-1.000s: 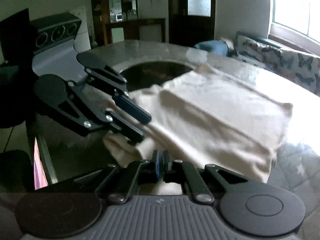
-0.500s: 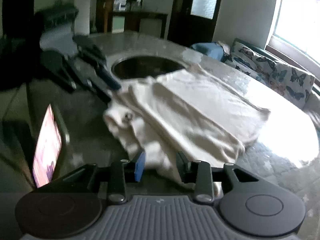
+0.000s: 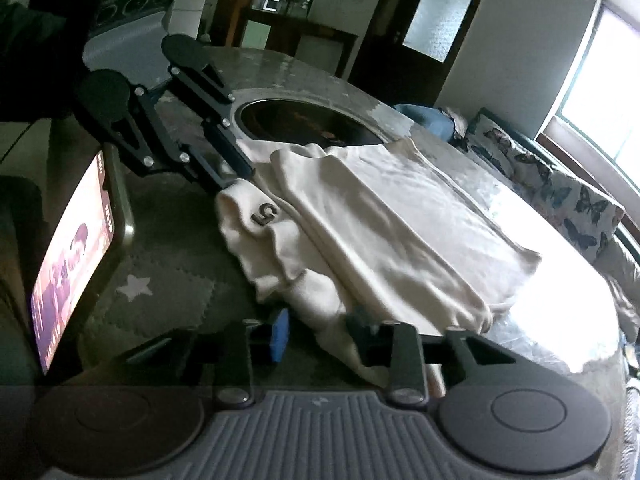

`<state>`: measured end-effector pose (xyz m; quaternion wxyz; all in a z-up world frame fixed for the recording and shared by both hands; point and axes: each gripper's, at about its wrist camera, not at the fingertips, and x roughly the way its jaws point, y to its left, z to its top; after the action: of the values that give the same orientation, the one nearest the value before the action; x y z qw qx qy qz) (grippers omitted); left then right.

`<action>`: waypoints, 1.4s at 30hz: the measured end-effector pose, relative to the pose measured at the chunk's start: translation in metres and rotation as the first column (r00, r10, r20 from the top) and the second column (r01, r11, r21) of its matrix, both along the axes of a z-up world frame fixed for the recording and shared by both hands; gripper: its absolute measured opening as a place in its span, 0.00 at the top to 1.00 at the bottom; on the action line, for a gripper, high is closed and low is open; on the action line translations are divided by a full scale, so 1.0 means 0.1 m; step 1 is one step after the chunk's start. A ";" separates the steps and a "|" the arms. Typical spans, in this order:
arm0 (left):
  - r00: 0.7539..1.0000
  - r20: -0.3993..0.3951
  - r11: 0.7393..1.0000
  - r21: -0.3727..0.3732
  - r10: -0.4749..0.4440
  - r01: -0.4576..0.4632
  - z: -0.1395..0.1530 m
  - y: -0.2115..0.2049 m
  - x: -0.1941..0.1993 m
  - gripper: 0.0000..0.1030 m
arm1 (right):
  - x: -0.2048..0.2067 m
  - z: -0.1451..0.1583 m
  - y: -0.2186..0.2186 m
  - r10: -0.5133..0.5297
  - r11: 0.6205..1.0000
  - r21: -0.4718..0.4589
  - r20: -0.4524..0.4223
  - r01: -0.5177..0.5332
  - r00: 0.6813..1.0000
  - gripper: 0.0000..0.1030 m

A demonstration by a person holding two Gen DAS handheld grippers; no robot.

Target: Fold clothes

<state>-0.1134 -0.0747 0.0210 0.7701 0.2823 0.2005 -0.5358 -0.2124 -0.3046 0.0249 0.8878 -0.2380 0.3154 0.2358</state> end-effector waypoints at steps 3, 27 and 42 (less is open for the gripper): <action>1.000 0.029 1.000 0.000 -0.003 0.003 -0.02 -0.03 -0.04 0.88 | 0.03 0.01 -0.01 -0.002 1.000 0.023 -0.009 0.002 1.000 0.86; 0.987 -0.082 0.983 -0.105 0.141 -0.150 0.18 -0.23 0.51 0.92 | 0.06 0.15 -0.14 -0.040 0.996 0.078 0.032 0.037 0.999 0.59; 0.993 -0.016 0.991 -0.059 0.118 -0.119 0.09 0.00 0.26 0.77 | 0.42 0.19 -0.38 -0.165 0.941 0.285 -0.091 0.185 0.982 0.87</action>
<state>-0.0874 -0.0750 0.0303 0.8073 0.2434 0.2056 -0.4967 -0.1705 -0.3423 0.0436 0.9197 -0.0674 0.3263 0.2075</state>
